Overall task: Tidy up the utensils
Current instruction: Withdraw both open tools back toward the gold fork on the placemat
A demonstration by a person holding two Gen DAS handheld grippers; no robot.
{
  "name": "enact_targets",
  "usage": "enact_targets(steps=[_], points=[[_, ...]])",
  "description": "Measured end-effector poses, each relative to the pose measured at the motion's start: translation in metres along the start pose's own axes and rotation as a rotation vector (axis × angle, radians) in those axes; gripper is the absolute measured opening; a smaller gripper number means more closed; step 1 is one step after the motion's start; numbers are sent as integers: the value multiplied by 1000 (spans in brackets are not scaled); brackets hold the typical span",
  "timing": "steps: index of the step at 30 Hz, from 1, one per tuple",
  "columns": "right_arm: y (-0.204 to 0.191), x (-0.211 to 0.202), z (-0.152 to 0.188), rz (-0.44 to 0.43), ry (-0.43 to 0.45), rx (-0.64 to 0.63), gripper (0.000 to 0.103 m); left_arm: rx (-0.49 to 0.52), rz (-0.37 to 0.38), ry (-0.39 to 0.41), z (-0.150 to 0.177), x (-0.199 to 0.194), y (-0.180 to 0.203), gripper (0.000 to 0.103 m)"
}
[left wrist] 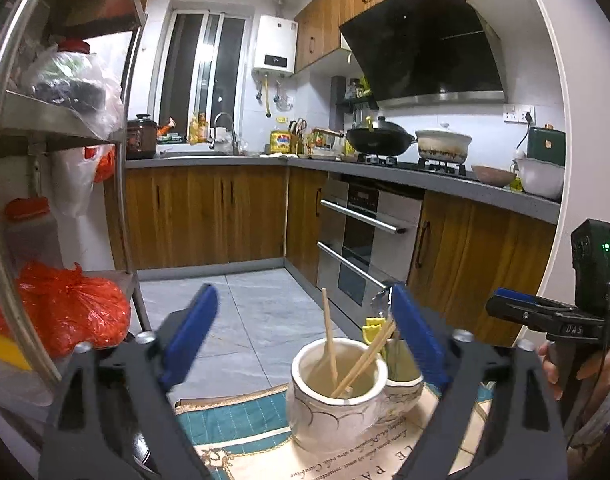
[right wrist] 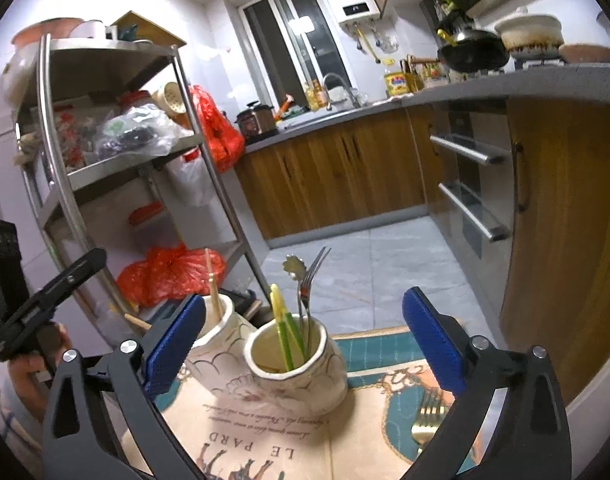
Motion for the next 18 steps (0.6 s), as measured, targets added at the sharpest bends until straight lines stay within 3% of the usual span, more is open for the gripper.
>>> enact_targets(steps=[1,7,18], points=[[0,-3,0,5,3,-6,98,1,-12,3,0,-4,3,97],[3,-28,-1,33,20,-36,98,56,-71,-2,3,-19,19,97],[16,-58,10,104,8,-82,98,58,-42,-37,10,-29,37,97]])
Point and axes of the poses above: each gripper's, at about its wrist camera, not at the fingertips, and x roughly the way its jaws point, y to its right, z to its underside, the point moved 4 cm from there along x, roughly the way its jaws point, and after that the axes turned 3 degrees about y, right-handed, at the moved point
